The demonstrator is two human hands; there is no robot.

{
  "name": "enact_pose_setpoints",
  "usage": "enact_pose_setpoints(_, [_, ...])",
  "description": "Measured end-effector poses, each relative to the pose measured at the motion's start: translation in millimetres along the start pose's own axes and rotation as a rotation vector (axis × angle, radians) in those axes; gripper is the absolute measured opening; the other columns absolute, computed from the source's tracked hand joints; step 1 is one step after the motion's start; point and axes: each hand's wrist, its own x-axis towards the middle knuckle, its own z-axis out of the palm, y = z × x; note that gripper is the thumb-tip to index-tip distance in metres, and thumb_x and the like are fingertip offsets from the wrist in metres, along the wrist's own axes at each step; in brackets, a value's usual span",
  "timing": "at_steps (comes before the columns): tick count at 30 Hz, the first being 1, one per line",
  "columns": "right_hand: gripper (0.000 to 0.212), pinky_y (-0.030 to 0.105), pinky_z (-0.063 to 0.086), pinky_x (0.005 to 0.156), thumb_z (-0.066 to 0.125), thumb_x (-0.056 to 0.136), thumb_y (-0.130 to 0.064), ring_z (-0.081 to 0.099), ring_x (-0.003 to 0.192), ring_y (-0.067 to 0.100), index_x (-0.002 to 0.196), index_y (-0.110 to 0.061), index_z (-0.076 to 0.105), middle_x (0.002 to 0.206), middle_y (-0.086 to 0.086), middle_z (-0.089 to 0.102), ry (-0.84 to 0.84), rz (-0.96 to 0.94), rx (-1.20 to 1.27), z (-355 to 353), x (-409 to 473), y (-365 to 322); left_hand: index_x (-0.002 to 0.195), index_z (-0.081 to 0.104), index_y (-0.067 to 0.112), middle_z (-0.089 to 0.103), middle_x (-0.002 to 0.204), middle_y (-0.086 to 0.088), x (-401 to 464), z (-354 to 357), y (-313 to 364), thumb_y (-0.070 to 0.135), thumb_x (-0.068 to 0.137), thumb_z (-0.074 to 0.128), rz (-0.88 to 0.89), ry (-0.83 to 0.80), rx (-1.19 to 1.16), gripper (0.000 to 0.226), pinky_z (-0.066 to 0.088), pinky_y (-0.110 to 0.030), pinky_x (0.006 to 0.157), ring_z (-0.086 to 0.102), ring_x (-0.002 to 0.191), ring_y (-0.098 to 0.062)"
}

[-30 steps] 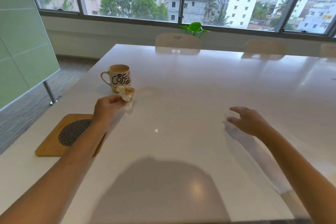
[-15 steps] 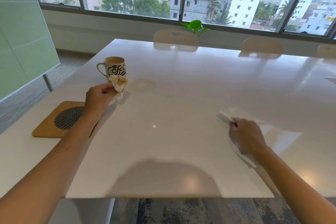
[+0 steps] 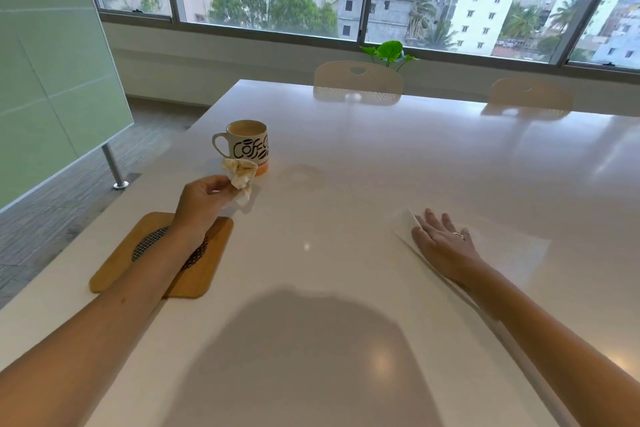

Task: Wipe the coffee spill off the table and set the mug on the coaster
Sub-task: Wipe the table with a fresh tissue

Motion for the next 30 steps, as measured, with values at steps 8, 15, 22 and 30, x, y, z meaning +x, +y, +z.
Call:
enact_pose_setpoints(8, [0.05,0.039,0.002,0.117,0.018,0.1,-0.039,-0.001,0.146,0.012,0.149,-0.031,0.008,0.159,-0.009,0.0,-0.085,-0.29,-0.111,18,55,-74,0.067,0.072,0.045,0.07,0.076,0.012,-1,-2,-4,0.035,0.073,0.075,0.001,-0.063,-0.062,0.012,0.044,-0.025,0.07,0.06,0.076,-0.007])
enact_pose_setpoints(15, [0.052,0.033,-0.001,0.116,0.014,0.099,-0.04,-0.004,0.145,0.008,0.149,-0.03,0.001,0.158,-0.012,-0.003,-0.121,-0.584,-0.177,41,45,-128,0.068,0.072,0.046,0.071,0.075,0.014,-2,-2,-3,0.05,0.059,0.072,-0.001,-0.068,-0.064,0.01,0.045,-0.025,0.07,0.061,0.08,-0.009])
enact_pose_setpoints(22, [0.043,0.033,-0.009,0.114,0.009,0.097,-0.049,-0.013,0.144,0.007,0.137,-0.061,-0.003,0.157,-0.018,-0.009,-0.197,-0.868,-0.19,43,-19,-125,0.07,0.071,0.048,0.071,0.079,0.013,0,-2,-5,0.053,0.056,0.071,0.018,-0.074,-0.026,0.014,0.048,-0.031,0.077,0.062,0.083,-0.012])
enact_pose_setpoints(30, [0.049,0.029,-0.004,0.118,0.008,0.096,-0.051,-0.011,0.143,0.002,0.144,-0.048,-0.002,0.152,-0.026,-0.008,-0.164,-0.767,-0.168,25,-44,-80,0.07,0.072,0.046,0.071,0.078,0.013,0,-5,-5,0.037,0.069,0.075,0.021,-0.05,-0.036,0.009,0.047,-0.034,0.081,0.06,0.082,-0.013])
